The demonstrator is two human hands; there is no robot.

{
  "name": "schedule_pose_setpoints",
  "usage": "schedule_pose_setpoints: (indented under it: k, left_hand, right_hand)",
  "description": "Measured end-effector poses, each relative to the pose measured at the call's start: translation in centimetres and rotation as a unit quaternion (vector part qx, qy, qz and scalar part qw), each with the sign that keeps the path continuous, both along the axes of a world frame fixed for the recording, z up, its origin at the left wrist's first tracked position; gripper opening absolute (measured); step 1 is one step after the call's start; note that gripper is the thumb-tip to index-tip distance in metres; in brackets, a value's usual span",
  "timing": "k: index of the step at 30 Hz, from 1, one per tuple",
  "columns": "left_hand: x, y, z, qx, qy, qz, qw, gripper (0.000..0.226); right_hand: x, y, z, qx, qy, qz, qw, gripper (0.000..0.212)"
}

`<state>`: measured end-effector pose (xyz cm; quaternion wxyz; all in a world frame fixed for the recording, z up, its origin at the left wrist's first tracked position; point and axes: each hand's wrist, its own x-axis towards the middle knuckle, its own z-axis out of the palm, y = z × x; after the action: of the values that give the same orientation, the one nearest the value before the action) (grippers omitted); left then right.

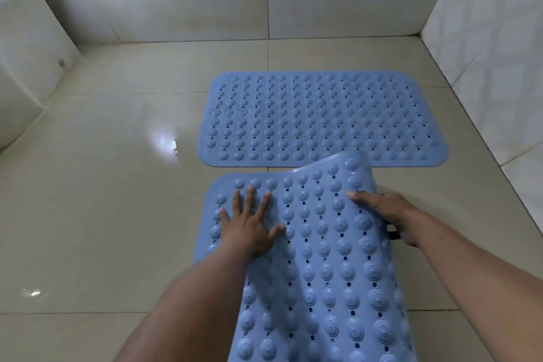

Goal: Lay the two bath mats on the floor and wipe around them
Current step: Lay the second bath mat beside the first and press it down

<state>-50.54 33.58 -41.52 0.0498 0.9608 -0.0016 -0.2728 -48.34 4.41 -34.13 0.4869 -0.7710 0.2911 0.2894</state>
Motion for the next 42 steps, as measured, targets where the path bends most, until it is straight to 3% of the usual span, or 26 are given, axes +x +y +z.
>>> schedule_pose_setpoints:
  k: [5, 7, 12, 13, 16, 17, 21, 25, 27, 30, 31, 34, 36, 39, 42]
  left_hand:
    - [0.8, -0.3, 0.8, 0.002, 0.031, 0.040, 0.999, 0.091]
    - [0.4, -1.2, 1.0, -0.004, 0.038, 0.066, 0.997, 0.089]
    - [0.0, -1.8, 0.9, -0.014, 0.045, 0.087, 0.995, 0.086]
    - [0.0, -1.7, 0.9, -0.019, 0.046, 0.088, 0.995, 0.086]
    - [0.0, -1.7, 1.2, -0.028, 0.041, 0.091, 0.995, 0.087]
    - [-0.1, -1.9, 1.2, -0.028, 0.031, 0.081, 0.996, 0.088]
    - [-1.5, -3.7, 1.1, -0.020, 0.011, -0.054, 0.998, 0.092]
    - [-1.7, -4.6, 0.9, -0.005, 0.043, -0.055, 0.998, 0.107]
    - [-1.5, -4.6, 1.0, 0.001, 0.050, -0.050, 0.997, 0.108]
    - [-1.5, -4.9, 1.2, 0.005, 0.057, -0.041, 0.998, 0.110]
    - [-1.5, -5.1, 1.3, 0.005, 0.060, -0.038, 0.997, 0.111]
    - [-1.3, -5.3, 1.6, 0.001, 0.066, -0.029, 0.997, 0.111]
    - [-1.1, -5.3, 1.6, -0.004, 0.070, -0.024, 0.997, 0.111]
    - [-0.8, -5.4, 1.5, -0.008, 0.077, -0.012, 0.997, 0.113]
    - [-0.2, -5.2, 1.5, -0.009, 0.081, 0.005, 0.997, 0.114]
  right_hand:
    - [-0.4, -1.2, 1.7, 0.071, 0.096, 0.047, 0.992, 0.075]
    - [-0.2, -1.7, 2.0, 0.073, 0.102, 0.046, 0.991, 0.067]
    - [-0.2, -3.1, 3.0, -0.019, 0.005, 0.031, 0.999, 0.046]
    - [-0.5, -3.4, 3.4, -0.020, -0.009, 0.029, 0.999, 0.051]
    - [-1.0, -5.1, 3.3, -0.033, 0.036, 0.055, 0.997, 0.103]
    - [-1.3, -5.4, 3.7, -0.027, 0.046, 0.048, 0.997, 0.103]
    - [-1.5, -7.4, 3.7, -0.013, 0.082, 0.019, 0.996, 0.064]
    - [-1.9, -8.2, 3.4, -0.077, 0.034, -0.004, 0.996, 0.062]
    - [-1.7, -8.7, 3.3, -0.096, 0.007, -0.036, 0.995, 0.071]
    - [-0.6, -12.6, -0.9, -0.156, 0.011, -0.038, 0.987, 0.122]
    - [-0.3, -13.6, -1.7, -0.164, 0.011, -0.037, 0.986, 0.126]
    - [-1.3, -11.8, 1.7, -0.140, 0.005, -0.045, 0.989, 0.090]
    - [-1.5, -12.1, 2.3, -0.122, 0.003, -0.045, 0.991, 0.089]
    - [-1.1, -12.9, 2.3, -0.168, -0.033, -0.067, 0.983, 0.119]
    - [-0.6, -13.7, 1.9, -0.317, -0.062, -0.087, 0.943, 0.114]
